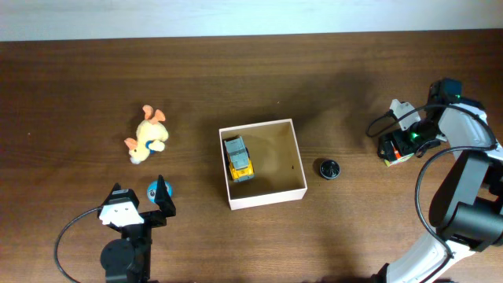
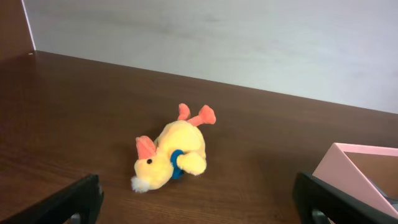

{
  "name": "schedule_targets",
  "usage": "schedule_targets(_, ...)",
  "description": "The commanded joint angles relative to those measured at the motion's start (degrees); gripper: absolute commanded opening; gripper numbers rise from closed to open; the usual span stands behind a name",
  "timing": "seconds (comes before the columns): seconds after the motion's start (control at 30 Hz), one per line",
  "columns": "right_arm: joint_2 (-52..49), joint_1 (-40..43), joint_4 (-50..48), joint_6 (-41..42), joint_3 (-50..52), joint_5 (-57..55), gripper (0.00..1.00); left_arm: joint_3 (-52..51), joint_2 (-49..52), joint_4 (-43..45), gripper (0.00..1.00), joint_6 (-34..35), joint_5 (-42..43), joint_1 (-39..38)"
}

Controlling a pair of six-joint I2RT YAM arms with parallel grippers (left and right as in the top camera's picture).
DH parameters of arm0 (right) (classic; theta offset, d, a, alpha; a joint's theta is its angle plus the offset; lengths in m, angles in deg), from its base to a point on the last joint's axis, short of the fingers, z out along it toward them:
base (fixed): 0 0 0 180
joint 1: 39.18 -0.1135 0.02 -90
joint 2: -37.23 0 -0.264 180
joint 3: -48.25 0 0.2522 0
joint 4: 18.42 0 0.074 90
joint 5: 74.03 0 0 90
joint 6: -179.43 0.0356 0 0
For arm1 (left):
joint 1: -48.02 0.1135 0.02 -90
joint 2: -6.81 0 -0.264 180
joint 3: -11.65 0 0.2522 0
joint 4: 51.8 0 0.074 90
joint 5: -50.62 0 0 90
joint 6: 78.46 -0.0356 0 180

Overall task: Pack container
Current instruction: 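Lower the right gripper and grasp the Rubik's cube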

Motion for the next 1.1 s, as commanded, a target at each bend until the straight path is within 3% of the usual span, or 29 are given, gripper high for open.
schedule_targets(0.0, -0.85, 0.02, 0.09, -0.57, 0.31, 1.18, 0.88, -0.33, -0.44, -0.02, 0.99, 0.26, 0.81, 0.33)
schedule_targets(0.1, -0.85, 0.02, 0.46, -0.37, 0.31, 1.2, 0.82, -0.33, -0.42, -0.02, 0.99, 0.28, 0.81, 0.33)
schedule_targets(0.57, -0.85, 0.02, 1.88, 4.37, 0.33, 7.32, 0.81, -0.33, -0.42, -0.02, 0.99, 0.26, 0.81, 0.33)
schedule_targets(1.07, -0.85, 0.02, 1.97, 2.16, 0.33, -3.67, 0.92, -0.33, -0.42, -0.02, 0.99, 0.26, 0.79, 0.33)
